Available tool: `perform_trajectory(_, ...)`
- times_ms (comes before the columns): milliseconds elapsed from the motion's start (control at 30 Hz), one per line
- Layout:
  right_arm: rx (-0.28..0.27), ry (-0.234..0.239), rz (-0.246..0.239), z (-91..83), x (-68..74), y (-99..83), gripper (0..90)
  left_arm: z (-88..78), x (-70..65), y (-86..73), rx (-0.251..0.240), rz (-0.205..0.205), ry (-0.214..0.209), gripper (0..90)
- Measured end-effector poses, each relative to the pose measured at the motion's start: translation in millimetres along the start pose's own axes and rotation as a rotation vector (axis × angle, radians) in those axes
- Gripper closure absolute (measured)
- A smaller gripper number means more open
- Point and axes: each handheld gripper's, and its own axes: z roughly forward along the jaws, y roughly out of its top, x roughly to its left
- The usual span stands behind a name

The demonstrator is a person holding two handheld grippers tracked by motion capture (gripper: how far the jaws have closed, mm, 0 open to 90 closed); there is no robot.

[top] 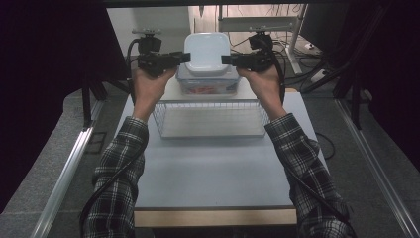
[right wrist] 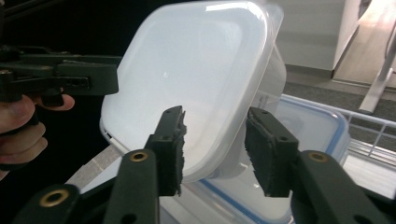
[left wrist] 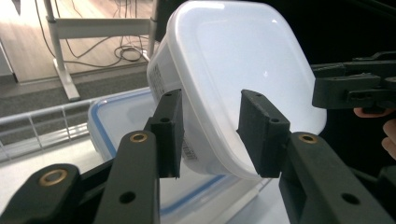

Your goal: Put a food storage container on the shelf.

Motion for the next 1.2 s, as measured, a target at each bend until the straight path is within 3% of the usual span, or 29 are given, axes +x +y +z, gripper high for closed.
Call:
perform_trajectory(233,-0.034,-0.025,0.017,4.5,-4.0,3.5,57.6,7.9,4.8,6.1,-0.004,-0.023,0.02,60.1)
perform_trajectory(267,-0.044,-0.038,0.014,6.0,-4.2,4.2,57.9,10.3,3.2,8.8,0.002,-0.012,0.047,59.9)
perform_trajectory(333,-0.047,-0.041,0.016,6.6,-4.3,4.5,58.0,11.2,2.1,9.6,0.004,-0.004,0.058,60.0)
perform_trajectory(367,-0.056,-0.051,0.016,7.5,-4.6,4.6,58.0,13.8,-0.9,11.2,0.012,0.023,0.082,60.1)
perform_trajectory(467,-0.063,-0.055,0.016,7.5,-5.4,4.2,56.9,14.5,-3.0,11.9,0.014,0.037,0.099,59.2)
perform_trajectory(633,-0.065,-0.063,-0.007,6.6,-6.0,4.2,48.1,14.4,-8.2,13.0,0.022,0.101,0.138,50.4)
perform_trajectory(733,-0.07,-0.049,-0.026,4.0,-5.0,4.1,37.8,13.4,-10.8,14.4,0.036,0.118,0.125,41.4)
perform_trajectory(933,-0.077,-0.02,-0.064,0.2,-2.4,1.9,27.6,5.0,-16.7,15.9,0.051,0.151,0.072,31.6)
perform_trajectory(1000,-0.069,-0.003,-0.08,-1.7,0.1,-1.1,21.5,1.8,-18.3,12.0,0.06,0.165,0.045,26.7)
perform_trajectory(1200,-0.032,-0.013,-0.115,-2.6,2.6,-10.0,15.4,-1.2,-18.1,0.2,0.08,0.174,-0.009,21.3)
